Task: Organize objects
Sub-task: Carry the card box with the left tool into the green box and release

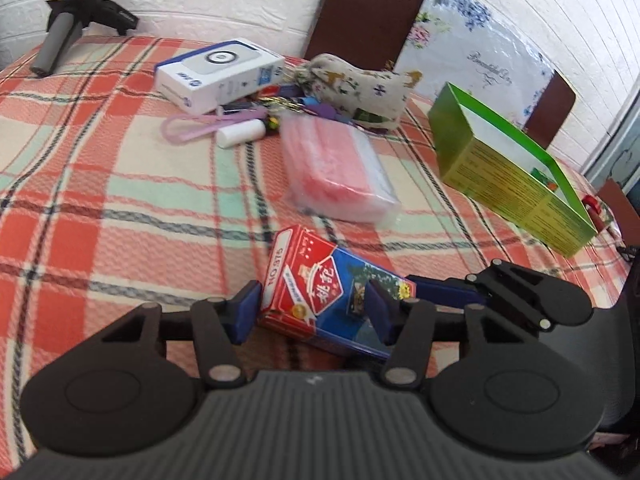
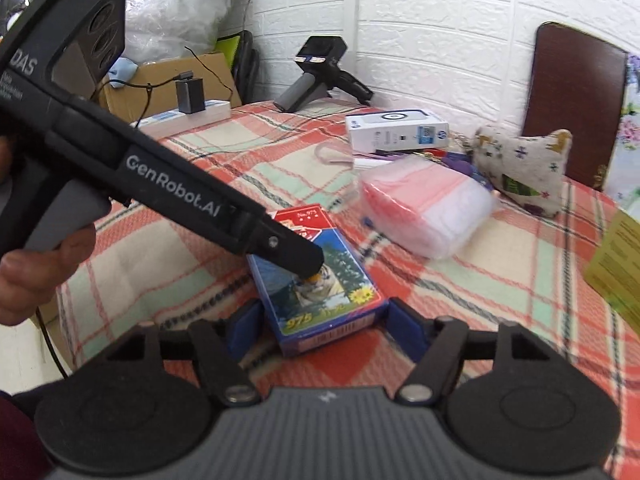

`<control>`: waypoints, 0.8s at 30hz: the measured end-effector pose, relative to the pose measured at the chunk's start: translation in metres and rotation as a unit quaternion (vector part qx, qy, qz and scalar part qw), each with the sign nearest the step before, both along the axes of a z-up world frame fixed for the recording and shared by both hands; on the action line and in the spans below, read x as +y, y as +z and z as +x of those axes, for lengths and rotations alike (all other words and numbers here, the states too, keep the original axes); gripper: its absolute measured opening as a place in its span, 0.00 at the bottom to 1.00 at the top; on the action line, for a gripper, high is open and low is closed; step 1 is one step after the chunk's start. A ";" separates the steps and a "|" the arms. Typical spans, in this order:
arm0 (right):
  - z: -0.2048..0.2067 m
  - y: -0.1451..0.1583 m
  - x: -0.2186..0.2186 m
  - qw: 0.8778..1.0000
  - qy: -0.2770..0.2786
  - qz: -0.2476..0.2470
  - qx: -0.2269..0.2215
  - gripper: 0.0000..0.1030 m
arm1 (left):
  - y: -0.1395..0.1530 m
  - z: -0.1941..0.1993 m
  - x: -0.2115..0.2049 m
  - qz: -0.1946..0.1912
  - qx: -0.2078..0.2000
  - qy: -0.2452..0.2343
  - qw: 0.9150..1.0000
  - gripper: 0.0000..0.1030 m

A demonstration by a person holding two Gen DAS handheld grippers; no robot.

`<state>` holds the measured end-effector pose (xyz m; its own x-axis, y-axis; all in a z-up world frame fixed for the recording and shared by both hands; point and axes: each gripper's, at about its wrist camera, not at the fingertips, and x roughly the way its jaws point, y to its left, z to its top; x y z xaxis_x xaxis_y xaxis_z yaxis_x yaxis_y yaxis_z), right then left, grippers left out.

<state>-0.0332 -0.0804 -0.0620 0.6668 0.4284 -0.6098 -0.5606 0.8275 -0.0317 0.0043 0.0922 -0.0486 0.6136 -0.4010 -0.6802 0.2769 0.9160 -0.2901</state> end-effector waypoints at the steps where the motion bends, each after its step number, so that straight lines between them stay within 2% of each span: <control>1: -0.002 0.000 -0.005 1.000 -0.006 -0.002 -0.002 0.67 | 0.000 0.001 -0.007 0.000 0.002 -0.007 1.000 0.56; 7: -0.024 0.002 -0.057 0.997 -0.072 -0.012 -0.006 0.66 | -0.001 0.010 -0.067 -0.005 0.021 -0.072 0.997 0.52; 15: -0.045 0.008 -0.134 0.983 -0.181 -0.025 -0.008 0.66 | -0.001 0.013 -0.172 0.023 0.001 -0.165 0.986 0.52; 24: -0.060 0.008 -0.190 0.969 -0.248 -0.020 -0.010 0.66 | 0.000 0.008 -0.239 0.042 -0.013 -0.207 0.977 0.52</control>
<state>-0.0936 -0.2700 -0.0539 0.7966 0.0284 -0.6038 -0.0939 0.9926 -0.0772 0.0123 -0.1465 -0.0490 0.4282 -0.5620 -0.7077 0.6343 0.7447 -0.2076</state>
